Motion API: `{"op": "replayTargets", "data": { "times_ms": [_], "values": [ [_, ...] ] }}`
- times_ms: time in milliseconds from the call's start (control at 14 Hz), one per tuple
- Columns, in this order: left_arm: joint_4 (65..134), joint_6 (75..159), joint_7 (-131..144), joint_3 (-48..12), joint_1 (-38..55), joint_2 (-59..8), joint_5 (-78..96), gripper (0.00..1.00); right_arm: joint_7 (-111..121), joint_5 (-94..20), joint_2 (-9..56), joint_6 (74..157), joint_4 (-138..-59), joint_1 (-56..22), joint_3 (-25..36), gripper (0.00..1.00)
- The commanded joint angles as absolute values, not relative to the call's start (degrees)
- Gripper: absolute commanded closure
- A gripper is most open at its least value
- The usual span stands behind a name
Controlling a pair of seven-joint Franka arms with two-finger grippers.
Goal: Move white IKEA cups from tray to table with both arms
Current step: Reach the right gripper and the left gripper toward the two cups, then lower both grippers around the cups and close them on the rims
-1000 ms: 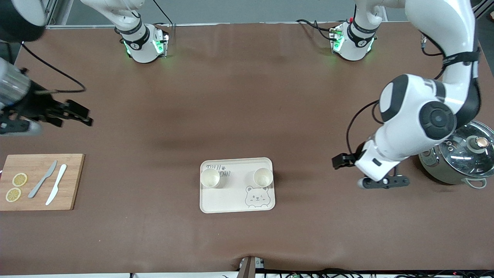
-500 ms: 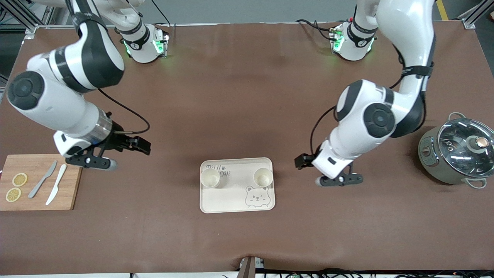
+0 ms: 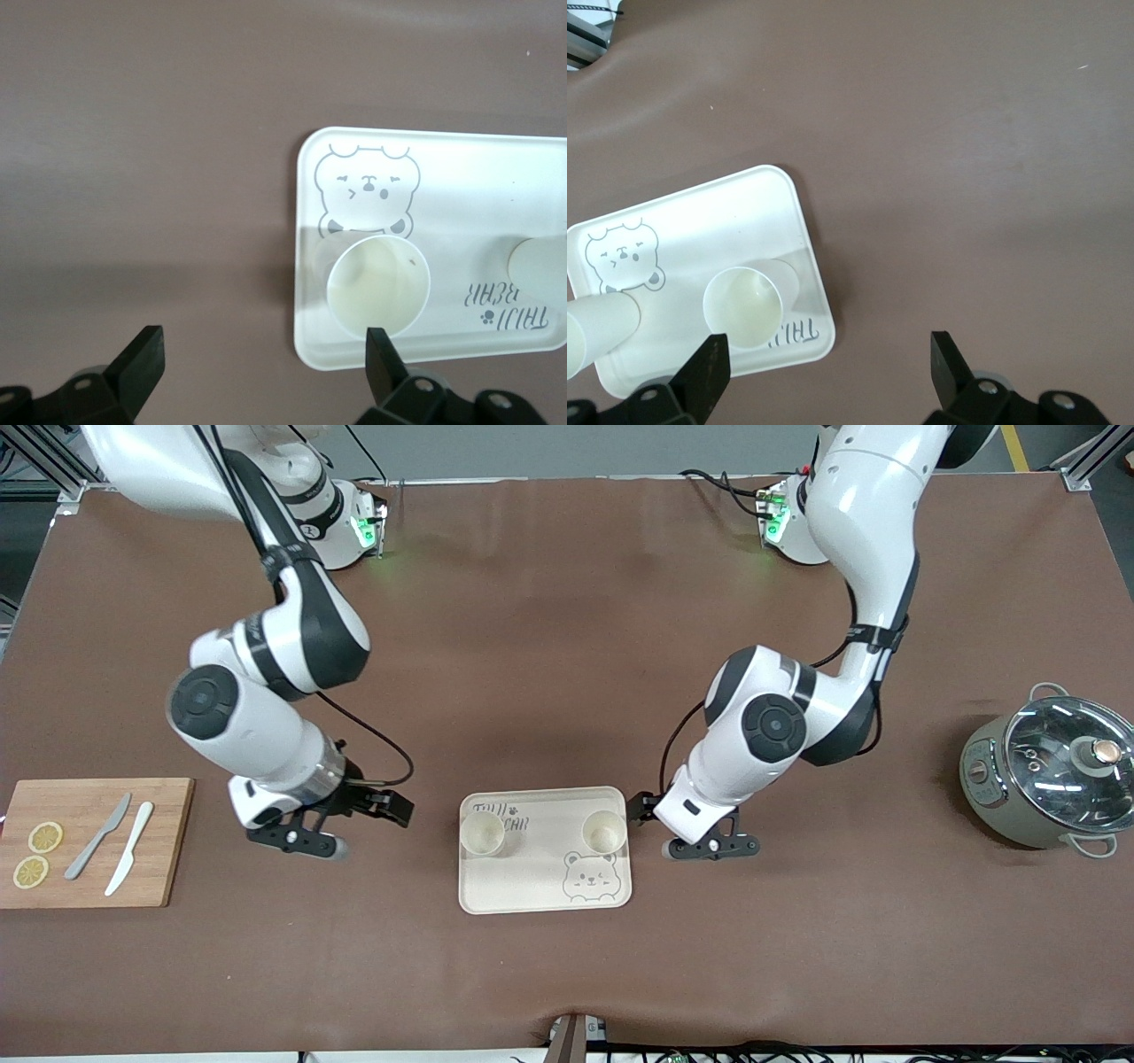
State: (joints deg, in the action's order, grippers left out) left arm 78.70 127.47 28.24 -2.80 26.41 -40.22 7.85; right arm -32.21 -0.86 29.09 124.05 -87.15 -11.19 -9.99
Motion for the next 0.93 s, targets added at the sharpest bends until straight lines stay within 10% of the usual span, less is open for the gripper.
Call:
{"op": "replayTargets", "data": {
  "times_ms": [0,857],
  "values": [
    [77.5,130.2,29.7,-2.4,27.9,-42.6,8.8,0.00,-34.6,0.2,32.3,126.4,-84.9,-12.2,-9.5,0.00],
    [77.8,138.3,32.0,-2.4,29.5,-49.0,9.0,0.00,-35.0,0.7,39.7,133.1,-84.3,-16.8,-9.1,0.00]
  ]
}}
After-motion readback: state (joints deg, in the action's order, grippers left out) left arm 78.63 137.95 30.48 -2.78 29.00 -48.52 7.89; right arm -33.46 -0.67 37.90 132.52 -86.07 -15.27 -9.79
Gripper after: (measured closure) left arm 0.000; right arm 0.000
